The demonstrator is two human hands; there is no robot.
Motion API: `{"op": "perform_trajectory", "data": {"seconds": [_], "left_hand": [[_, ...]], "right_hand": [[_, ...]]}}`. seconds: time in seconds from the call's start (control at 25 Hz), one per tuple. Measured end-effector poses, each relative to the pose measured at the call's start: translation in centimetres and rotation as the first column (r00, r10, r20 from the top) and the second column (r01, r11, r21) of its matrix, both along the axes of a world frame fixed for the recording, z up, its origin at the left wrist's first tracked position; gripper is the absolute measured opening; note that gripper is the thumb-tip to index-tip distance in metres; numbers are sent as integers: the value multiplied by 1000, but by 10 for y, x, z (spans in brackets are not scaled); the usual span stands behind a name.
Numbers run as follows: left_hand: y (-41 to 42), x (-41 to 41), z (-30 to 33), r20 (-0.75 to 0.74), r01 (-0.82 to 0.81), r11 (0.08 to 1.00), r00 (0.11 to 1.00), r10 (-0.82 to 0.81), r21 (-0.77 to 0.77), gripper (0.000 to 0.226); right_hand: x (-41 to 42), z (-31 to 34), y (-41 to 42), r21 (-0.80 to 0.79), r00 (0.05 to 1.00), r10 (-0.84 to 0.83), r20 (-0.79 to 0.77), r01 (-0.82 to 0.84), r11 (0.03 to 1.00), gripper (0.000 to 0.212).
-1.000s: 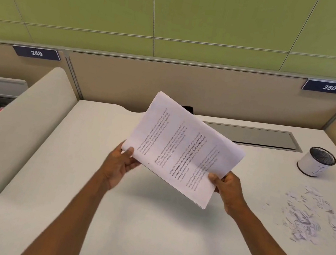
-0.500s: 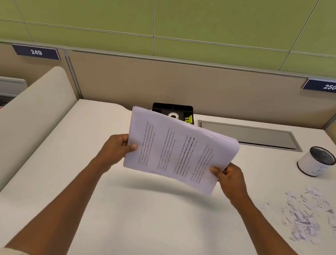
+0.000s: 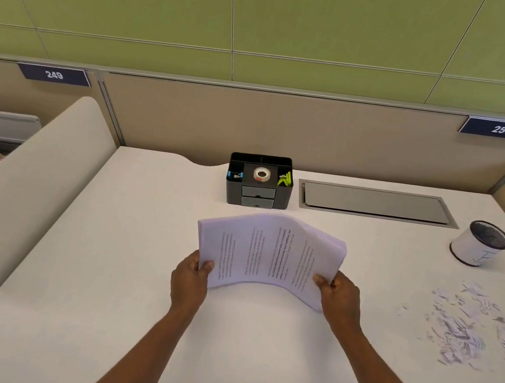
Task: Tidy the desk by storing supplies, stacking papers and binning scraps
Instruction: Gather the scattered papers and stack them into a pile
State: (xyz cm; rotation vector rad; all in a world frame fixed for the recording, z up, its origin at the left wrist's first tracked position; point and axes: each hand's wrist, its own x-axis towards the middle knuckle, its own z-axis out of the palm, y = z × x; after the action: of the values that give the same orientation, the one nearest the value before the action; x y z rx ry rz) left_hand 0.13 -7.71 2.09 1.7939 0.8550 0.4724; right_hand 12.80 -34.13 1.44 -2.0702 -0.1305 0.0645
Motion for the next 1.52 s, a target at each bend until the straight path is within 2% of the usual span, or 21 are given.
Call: {"op": "perform_trajectory", "data": {"seconds": [0.12, 0.28, 0.48, 0.6, 1.04, 1.24, 1.4, 1.52], "left_hand": [[-2, -5, -8, -32, -20, 1000, 999, 20, -12, 18], [-1, -5, -8, -18, -33, 999, 999, 33, -4, 18], [-1, -4, -11, -101, -18, 999, 995, 22, 38, 16], [2, -2, -11, -65, -54, 998, 996, 56, 29, 18], [3, -3, -13, -122, -30, 998, 992, 37, 61, 19], [8, -4, -7, -18, -76, 992, 997, 78, 97, 20], [12, -4, -10, -125, -13, 995, 992, 26, 103, 20], [17, 1, -7, -113, -19, 993, 993, 33, 116, 17]], "right_hand": [[-4, -12, -6, -12, 999, 17, -41, -18, 1000, 5], [1, -6, -4, -13, 1000, 26, -10, -26, 1000, 8], [4, -5, -1, -73, 993, 118, 5, -117, 990, 20], [7, 0, -1, -65, 992, 124, 1, -124, 990, 21], [-4, -10, -6, -94, 990, 137, -33, -139, 986, 18], [-2, -5, -4, -87, 992, 125, -20, -126, 988, 15], [-1, -6, -3, -161, 991, 128, -50, -134, 978, 17], [1, -1, 1, -178, 990, 139, -37, -143, 973, 20]]}}
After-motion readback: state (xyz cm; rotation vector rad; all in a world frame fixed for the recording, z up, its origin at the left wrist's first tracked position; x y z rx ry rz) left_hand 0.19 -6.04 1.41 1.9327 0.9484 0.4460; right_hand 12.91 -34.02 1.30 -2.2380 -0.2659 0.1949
